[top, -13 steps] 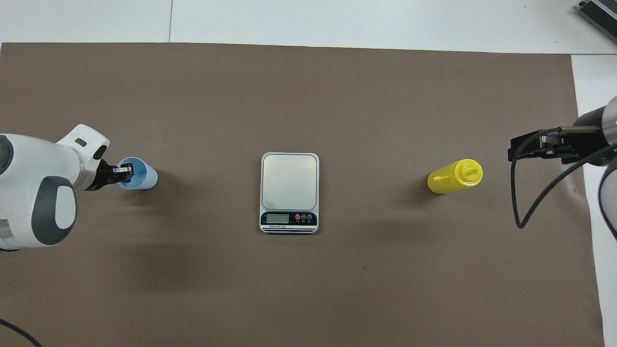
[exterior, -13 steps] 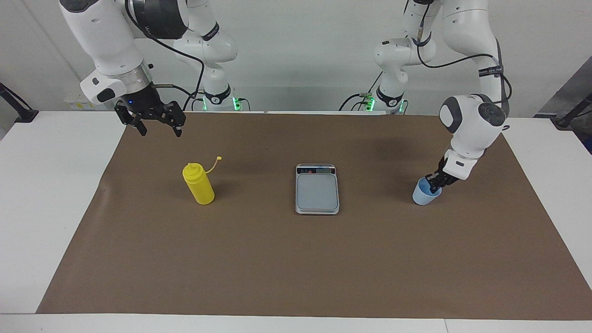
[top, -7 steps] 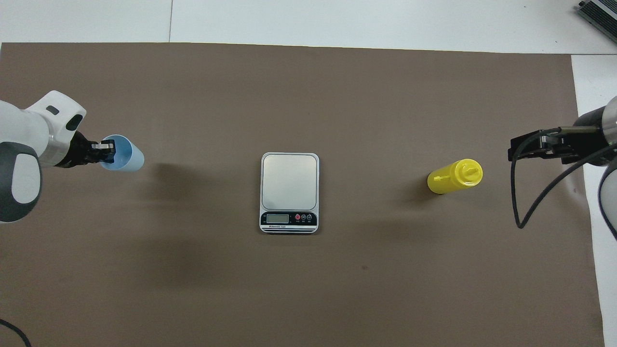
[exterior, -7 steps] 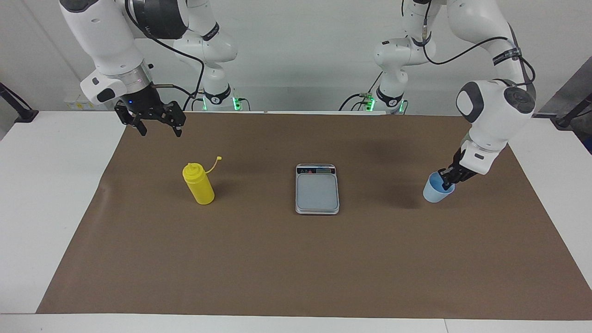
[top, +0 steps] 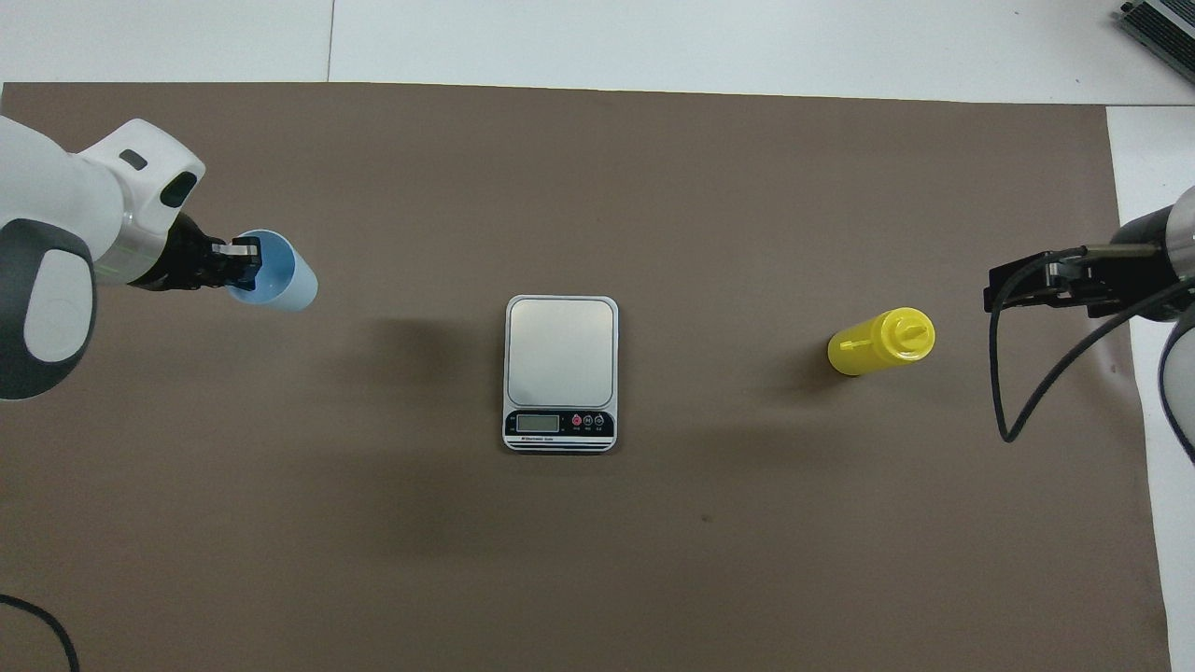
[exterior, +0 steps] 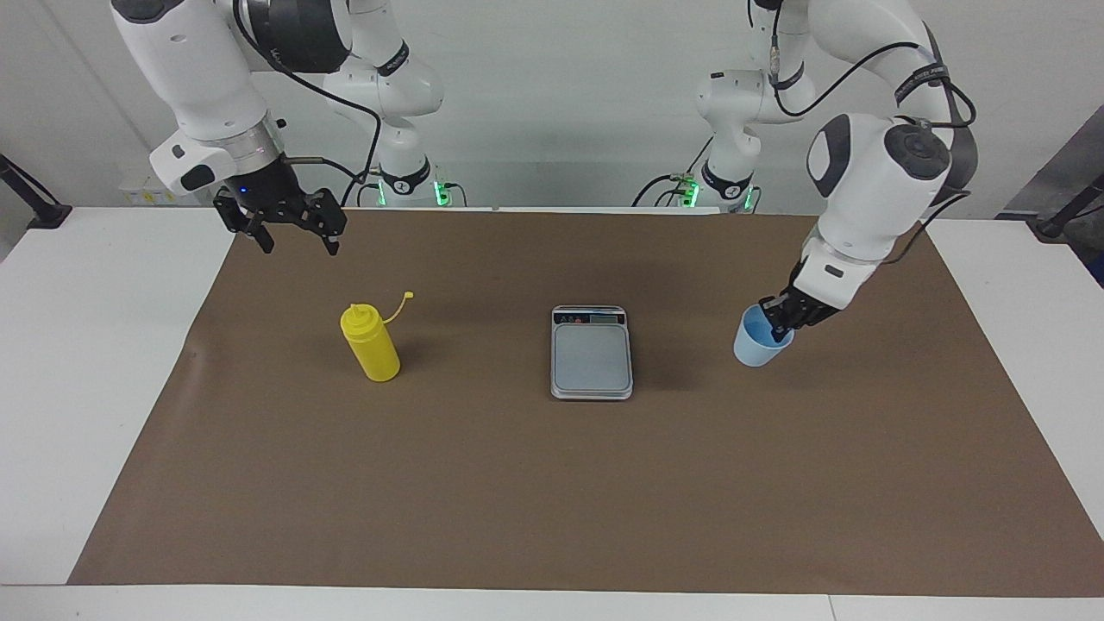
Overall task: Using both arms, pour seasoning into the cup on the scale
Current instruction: 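Lift the blue cup with the left gripper and carry it over the scale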
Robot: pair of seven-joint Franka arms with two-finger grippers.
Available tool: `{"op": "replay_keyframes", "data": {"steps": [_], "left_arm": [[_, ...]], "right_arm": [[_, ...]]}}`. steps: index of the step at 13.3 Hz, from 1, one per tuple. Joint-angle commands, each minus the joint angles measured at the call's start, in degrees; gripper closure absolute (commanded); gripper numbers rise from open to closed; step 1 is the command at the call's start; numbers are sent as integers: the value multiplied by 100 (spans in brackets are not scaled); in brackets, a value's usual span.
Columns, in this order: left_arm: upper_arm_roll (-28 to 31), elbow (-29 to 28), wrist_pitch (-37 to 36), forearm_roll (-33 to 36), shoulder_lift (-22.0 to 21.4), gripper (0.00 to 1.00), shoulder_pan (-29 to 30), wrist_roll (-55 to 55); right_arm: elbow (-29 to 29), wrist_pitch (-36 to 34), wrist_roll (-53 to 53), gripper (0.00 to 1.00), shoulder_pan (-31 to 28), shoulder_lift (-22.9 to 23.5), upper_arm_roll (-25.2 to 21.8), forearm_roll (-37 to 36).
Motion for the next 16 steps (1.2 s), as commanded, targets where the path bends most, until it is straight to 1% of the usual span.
{"op": "replay_keyframes", "data": {"steps": [1,5,8,12,16], "left_arm": [[85,121,115,-7,109,100,-497,-503],[85,-116,537,-7,118,100,-1253,-1242],[94,-212,923,54,460,100,-1763,-1752],[103,-625,1283,99,478,100,-2054,-1911],[94,-846,1574,292,522,100,-2177,-2105]], "right_arm": [[-49,-54,-135,0,-68,-49,17,114],[-49,-45,-135,0,-68,-49,17,114],[-49,-54,-135,0,-68,-49,17,114],[-49,-45,-135,0,-68,-49,26,114],[-49,-45,-135,0,-68,-49,26,114]]}}
